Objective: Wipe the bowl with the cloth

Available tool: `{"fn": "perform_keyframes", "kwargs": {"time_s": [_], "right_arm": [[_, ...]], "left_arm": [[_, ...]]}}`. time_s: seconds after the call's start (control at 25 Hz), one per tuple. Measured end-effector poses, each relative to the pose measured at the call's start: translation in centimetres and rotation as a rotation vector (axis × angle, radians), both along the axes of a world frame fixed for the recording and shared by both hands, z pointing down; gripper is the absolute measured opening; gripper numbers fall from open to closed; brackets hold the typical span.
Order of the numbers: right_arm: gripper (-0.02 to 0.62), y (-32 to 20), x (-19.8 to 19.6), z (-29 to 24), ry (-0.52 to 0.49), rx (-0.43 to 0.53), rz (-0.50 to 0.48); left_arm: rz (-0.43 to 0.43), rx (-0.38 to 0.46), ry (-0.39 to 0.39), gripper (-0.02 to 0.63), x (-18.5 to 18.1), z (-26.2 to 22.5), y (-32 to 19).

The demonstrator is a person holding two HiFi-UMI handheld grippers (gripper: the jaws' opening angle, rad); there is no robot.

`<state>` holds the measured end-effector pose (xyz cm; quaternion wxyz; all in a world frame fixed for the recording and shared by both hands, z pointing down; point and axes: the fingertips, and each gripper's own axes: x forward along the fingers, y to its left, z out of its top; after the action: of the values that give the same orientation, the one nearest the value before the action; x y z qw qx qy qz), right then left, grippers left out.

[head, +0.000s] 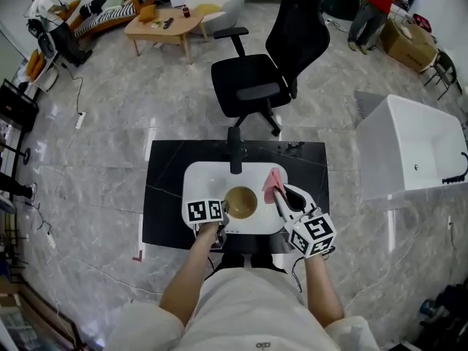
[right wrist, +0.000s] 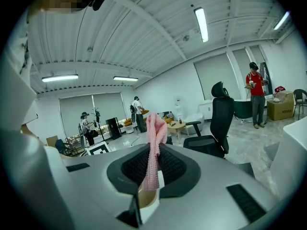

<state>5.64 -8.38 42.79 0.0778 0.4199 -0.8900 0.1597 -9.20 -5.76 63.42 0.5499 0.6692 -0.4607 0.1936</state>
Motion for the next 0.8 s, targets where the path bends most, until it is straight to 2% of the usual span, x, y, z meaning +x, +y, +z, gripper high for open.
{"fn": "perform_keyframes", "kwargs": {"time_s": [0.16, 0.4, 0.64, 0.8], "right_arm": [[0.034, 0.3, -1.2, -0.5, -0.002, 0.010, -0.019], [0.033, 2.0, -3.9, 1.4, 0.017, -0.021, -0.081], [0.034, 3.6, -6.6, 4.8, 0.094, -0.064, -0.157], [0.034, 4.1, -7.7, 6.8, 0.171, -0.082, -0.163]], "left_arm": [[0.008, 0.042, 0.016, 0.017, 0.7, -1.8, -0.7], [0.048, 0.113, -0.013, 0.017, 1.5, -4.0, -0.5], [0.057, 0.166, -0.017, 0.017, 2.3, -5.8, -0.3], [0.050, 0.206, -0.013, 0.017, 2.6, -7.0, -0.4]]}}
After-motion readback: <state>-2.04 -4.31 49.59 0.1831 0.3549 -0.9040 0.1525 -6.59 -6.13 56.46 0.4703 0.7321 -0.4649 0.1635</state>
